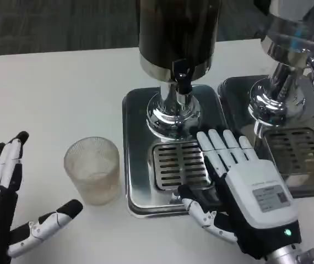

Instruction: Grasp the cup under the faucet to collect the drink, then remove the cup.

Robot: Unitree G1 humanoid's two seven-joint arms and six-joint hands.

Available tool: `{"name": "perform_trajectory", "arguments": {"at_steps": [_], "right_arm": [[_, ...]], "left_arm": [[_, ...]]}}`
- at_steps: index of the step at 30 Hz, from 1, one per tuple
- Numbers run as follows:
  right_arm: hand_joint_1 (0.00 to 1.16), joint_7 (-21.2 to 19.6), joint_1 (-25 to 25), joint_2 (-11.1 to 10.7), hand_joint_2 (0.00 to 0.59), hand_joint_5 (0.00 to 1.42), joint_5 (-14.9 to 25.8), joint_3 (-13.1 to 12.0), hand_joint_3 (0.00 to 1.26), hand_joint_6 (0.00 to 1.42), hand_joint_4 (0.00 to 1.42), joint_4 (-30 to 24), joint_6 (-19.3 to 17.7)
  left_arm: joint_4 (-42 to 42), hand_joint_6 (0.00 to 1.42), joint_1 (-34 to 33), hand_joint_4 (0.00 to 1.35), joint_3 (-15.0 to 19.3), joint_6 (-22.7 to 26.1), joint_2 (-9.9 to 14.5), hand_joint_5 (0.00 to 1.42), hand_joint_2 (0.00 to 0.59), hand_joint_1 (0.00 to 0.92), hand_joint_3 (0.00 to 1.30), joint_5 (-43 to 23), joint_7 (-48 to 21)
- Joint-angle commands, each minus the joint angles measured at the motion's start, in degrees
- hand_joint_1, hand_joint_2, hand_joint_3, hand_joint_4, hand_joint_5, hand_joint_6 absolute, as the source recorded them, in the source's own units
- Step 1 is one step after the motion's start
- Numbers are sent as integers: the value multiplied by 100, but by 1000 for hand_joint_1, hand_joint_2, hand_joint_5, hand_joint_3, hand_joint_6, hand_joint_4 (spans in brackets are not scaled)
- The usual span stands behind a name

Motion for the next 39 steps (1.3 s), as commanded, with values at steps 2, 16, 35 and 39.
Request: {"name": "perform_trajectory", "arguments": {"at_steps": [2,16,35,39], "right_arm": [[47,21,37,81,404,0,-39,34,15,27,0,-79,172],[48,78,64,121,404,0,-78,97,15,37,0,-191,368],[67,212,171,172,390,0,-139,167,37,75,0,-383,548],[67,277,199,169,385,0,-151,160,41,77,0,-443,567]], "left_arm": [[595,0,-344,0,43,-402,75,0,0,0,0,-287,-15],[2696,0,-1362,0,-404,-1328,-118,0,0,0,0,-441,328],[4323,0,-2703,0,-1103,-1790,-304,0,0,2,0,-334,714],[4464,0,-2877,0,-1240,-1806,-355,0,0,36,0,-275,838]]}}
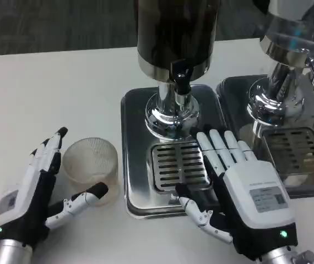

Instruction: Grasp the cup under the faucet to collect the drink, then remove the cup.

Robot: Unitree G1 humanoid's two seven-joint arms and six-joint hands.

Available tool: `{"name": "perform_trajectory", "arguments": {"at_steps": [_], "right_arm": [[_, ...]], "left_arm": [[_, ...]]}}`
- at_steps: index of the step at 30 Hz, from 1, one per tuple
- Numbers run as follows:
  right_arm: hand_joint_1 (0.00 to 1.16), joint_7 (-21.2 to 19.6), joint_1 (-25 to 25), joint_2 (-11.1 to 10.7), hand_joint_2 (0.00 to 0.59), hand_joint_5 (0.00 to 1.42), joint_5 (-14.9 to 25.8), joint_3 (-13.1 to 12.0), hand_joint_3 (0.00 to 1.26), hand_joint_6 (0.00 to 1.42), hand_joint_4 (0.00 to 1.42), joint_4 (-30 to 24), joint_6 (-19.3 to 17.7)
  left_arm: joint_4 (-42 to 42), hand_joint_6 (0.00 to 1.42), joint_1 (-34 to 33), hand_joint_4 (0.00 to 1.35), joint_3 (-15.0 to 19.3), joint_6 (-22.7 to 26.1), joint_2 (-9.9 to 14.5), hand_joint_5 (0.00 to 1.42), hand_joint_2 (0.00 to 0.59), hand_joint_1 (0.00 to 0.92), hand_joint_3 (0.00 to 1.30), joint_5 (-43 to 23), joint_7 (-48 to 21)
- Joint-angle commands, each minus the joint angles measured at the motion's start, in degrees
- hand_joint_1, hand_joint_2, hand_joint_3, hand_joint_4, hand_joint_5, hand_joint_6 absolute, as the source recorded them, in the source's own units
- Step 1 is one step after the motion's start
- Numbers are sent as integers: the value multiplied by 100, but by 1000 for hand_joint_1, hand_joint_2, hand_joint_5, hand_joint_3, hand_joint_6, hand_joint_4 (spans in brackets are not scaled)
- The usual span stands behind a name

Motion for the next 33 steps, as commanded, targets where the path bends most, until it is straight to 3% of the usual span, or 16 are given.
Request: {"name": "perform_trajectory", "arguments": {"at_steps": [1,7,18,21,24,33], "right_arm": [[67,104,66,-30,385,0,-8,-11,42,77,0,-137,52],[68,152,121,-30,382,0,-7,-35,53,90,0,-196,84],[69,187,197,-5,387,0,8,-56,71,107,0,-256,146],[69,188,204,-6,388,0,11,-54,72,109,0,-265,150],[69,197,206,-6,388,0,26,-65,73,121,0,-266,150],[78,209,167,11,385,0,58,-98,83,137,0,-233,149]], "left_arm": [[191,0,-197,0,-140,-68,-64,0,0,39,0,91,198],[401,24,-379,0,-246,-119,-107,28,3,112,0,95,323],[713,308,-553,4,-460,-294,-193,285,59,274,0,140,532],[721,496,-546,129,-492,-315,-213,418,73,326,32,226,856],[685,712,-545,323,-528,-269,-216,600,87,396,169,347,1186],[729,890,-602,521,-607,-143,-255,764,99,465,335,542,1739]]}}
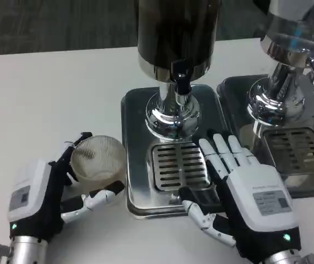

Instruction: Grasp the cup under the faucet to collect the drink, then remove the cup.

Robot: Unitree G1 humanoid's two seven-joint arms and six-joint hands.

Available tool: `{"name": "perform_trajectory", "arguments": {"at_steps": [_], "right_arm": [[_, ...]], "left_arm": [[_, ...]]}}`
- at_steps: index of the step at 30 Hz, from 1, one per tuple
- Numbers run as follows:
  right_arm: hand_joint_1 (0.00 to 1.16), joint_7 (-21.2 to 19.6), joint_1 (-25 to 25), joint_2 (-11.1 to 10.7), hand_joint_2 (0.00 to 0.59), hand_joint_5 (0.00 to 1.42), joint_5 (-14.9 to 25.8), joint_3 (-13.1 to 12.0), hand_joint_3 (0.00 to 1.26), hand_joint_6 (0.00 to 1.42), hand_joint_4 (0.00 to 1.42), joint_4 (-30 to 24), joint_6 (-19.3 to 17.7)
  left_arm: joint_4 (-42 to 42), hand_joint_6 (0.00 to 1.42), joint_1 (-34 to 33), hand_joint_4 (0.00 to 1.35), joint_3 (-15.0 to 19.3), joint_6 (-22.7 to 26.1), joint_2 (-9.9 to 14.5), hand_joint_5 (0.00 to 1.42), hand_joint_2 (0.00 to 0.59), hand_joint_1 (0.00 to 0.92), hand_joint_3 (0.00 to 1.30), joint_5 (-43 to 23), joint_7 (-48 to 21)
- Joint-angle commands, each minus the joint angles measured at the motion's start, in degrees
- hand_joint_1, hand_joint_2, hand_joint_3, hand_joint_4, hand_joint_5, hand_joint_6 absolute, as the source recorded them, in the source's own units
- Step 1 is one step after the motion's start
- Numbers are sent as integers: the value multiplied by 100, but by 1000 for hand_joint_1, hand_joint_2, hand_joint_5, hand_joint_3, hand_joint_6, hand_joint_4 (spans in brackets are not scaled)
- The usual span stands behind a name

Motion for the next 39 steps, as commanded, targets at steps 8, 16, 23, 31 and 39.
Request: {"name": "perform_trajectory", "arguments": {"at_steps": [8,16,23,31,39], "right_arm": [[87,56,-57,-24,384,0,101,-116,83,143,0,-48,2],[91,60,-46,-39,384,0,98,-146,83,145,0,-79,0],[95,40,-1,-36,388,0,74,-153,83,154,0,-103,24],[99,50,27,-39,393,0,64,-170,79,159,0,-147,22],[101,71,57,-8,399,0,73,-166,75,161,0,-189,46]], "left_arm": [[27,993,-171,634,-90,228,-92,851,87,500,437,228,745],[41,1017,-184,651,-154,296,-145,863,76,512,467,305,1075],[-19,1027,-182,654,-164,288,-101,847,81,507,508,394,1261],[-93,1020,-227,648,-157,265,13,847,80,502,505,493,1412],[-162,1020,-252,654,-160,249,11,839,79,503,504,522,1518]]}}
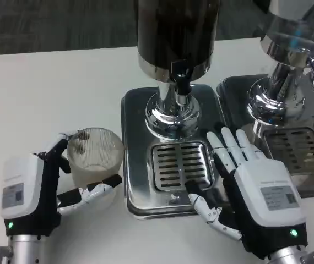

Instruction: Grasp the cup under the faucet to collect the drink, then remove the cup.

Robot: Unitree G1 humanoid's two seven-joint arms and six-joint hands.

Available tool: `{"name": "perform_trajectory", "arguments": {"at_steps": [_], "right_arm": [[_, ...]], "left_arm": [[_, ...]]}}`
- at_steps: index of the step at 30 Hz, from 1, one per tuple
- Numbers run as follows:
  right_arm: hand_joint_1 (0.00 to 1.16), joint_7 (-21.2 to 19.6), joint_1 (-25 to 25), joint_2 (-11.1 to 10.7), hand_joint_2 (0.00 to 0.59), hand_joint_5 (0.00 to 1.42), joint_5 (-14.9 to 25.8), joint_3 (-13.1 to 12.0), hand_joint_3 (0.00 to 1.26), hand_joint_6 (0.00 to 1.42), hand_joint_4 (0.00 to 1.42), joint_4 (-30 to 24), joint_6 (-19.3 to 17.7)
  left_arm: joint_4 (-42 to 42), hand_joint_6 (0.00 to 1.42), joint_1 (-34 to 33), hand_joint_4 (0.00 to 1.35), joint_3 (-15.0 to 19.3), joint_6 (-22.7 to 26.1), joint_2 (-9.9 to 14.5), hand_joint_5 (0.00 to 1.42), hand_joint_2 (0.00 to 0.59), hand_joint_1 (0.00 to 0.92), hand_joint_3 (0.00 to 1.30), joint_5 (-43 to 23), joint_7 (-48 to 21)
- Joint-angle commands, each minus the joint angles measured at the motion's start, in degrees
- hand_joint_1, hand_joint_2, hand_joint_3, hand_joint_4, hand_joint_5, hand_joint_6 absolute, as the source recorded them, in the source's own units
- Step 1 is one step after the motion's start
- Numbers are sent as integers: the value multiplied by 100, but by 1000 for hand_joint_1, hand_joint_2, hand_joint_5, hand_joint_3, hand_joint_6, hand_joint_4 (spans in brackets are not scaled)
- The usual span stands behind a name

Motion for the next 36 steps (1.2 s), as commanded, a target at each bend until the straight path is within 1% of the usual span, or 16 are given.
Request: {"name": "perform_trajectory", "arguments": {"at_steps": [1,8,14,21,27,31,36], "right_arm": [[102,51,57,-2,399,0,4,-5,74,161,0,-58,45],[102,75,64,3,400,0,12,-19,74,161,0,-58,45],[103,80,54,2,397,0,7,-31,74,161,0,-69,47],[102,52,74,27,392,0,-5,-35,74,161,0,-73,70],[100,31,76,33,386,0,-16,-38,74,161,0,-63,73],[99,10,95,48,385,0,-27,-42,74,161,0,-84,94],[99,-26,128,86,384,0,-78,-15,74,161,0,-119,154]], "left_arm": [[-137,1020,-145,654,0,-67,25,838,80,504,504,31,225],[-162,1013,-186,654,-5,-101,0,836,78,518,506,99,296],[-293,1013,-268,654,-7,-129,36,836,79,514,509,149,321],[-183,1013,-367,654,-74,-115,-34,836,78,518,514,194,379],[-177,1012,-446,654,-163,-89,-41,836,75,538,519,232,449],[-154,1012,-541,654,-264,-85,-102,836,72,540,519,299,425],[-34,1011,-742,650,-406,-60,-255,831,71,541,519,396,421]]}}
